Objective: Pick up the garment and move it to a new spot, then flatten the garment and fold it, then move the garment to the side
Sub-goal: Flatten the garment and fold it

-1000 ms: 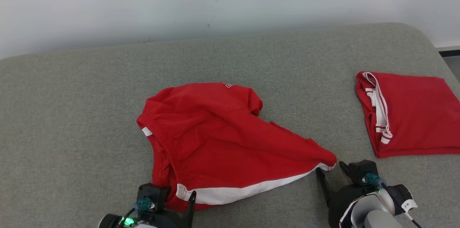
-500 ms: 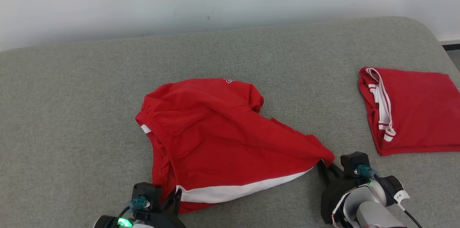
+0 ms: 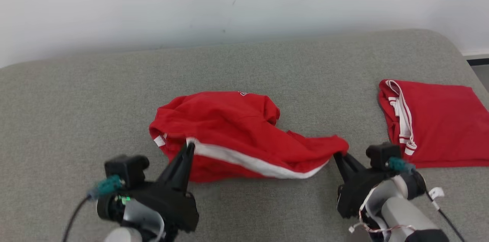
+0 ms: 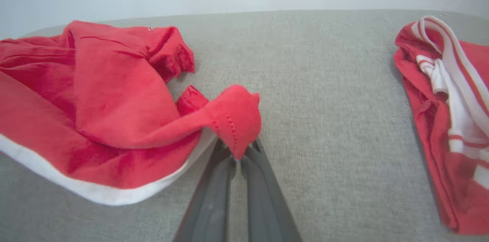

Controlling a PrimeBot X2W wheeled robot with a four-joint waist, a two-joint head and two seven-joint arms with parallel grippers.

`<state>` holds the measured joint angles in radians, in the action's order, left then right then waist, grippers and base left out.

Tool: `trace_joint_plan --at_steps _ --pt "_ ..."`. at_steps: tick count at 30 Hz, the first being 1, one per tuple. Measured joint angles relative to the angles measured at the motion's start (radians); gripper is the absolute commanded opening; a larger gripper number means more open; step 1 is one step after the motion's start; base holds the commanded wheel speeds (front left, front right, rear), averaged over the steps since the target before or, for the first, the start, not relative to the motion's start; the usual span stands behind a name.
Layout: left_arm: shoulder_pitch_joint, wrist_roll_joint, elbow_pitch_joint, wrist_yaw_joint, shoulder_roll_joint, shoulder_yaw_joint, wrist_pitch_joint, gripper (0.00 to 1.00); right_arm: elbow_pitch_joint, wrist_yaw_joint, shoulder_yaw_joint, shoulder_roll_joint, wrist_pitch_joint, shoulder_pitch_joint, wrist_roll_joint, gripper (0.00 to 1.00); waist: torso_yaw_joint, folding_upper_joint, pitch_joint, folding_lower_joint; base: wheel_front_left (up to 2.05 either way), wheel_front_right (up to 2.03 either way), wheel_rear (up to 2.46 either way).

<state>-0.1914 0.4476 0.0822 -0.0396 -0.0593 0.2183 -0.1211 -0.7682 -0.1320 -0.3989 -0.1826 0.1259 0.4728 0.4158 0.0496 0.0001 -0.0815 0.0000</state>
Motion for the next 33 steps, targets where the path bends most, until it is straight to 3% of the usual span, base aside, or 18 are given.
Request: trace_joint_plan --at_steps 4,9,11,14,18,22,27,33 --pt "-0.091 0.066 -0.051 -0.015 0.0 -0.02 -0.044 0.0 0.181 0.0 -0.035 -0.064 -0.112 0.022 0.113 0.0 0.009 0.0 0.006 0.0 0.0 0.0 0.0" --pt "-0.271 0.131 -0.067 -0.033 -0.025 -0.057 -0.118 0.0 0.373 0.0 0.004 -0.134 -0.267 0.131 0.239 0.0 0.028 0.0 -0.02 0.0 0.0 0.0 0.0" --pt "-0.359 0.168 -0.049 -0.045 -0.046 -0.074 -0.154 0.0 0.412 0.0 0.025 -0.133 -0.338 0.197 0.292 0.0 0.036 -0.0001 -0.04 0.0 0.0 0.0 0.0" --pt "-0.491 0.211 -0.003 -0.049 -0.073 -0.123 -0.189 0.0 0.414 0.0 0.08 -0.084 -0.414 0.319 0.366 0.0 0.05 0.0 -0.081 0.0001 0.0 0.0 0.0" --pt "-0.691 0.216 0.058 -0.039 -0.116 -0.168 -0.195 0.0 0.344 0.0 0.118 -0.047 -0.449 0.509 0.337 0.0 0.07 0.0001 -0.155 0.0002 0.0 0.0 0.0" --pt "-0.906 0.174 0.111 -0.041 -0.145 -0.182 -0.137 0.0 0.243 0.0 0.199 -0.005 -0.4 0.711 0.289 0.0 0.084 0.0001 -0.248 0.0002 0.0 0.0 0.0" --pt "-1.085 0.155 0.172 -0.04 -0.142 -0.214 -0.01 0.0 0.161 0.0 0.265 0.034 -0.264 0.889 0.205 0.0 0.094 0.0001 -0.346 0.0004 0.0 0.0 0.0" --pt "-1.267 0.162 0.243 -0.052 -0.101 -0.245 0.176 0.0 0.089 -0.001 0.361 0.07 -0.001 1.091 0.094 0.0 0.101 0.0002 -0.48 0.0005 0.0 0.0 0.0"
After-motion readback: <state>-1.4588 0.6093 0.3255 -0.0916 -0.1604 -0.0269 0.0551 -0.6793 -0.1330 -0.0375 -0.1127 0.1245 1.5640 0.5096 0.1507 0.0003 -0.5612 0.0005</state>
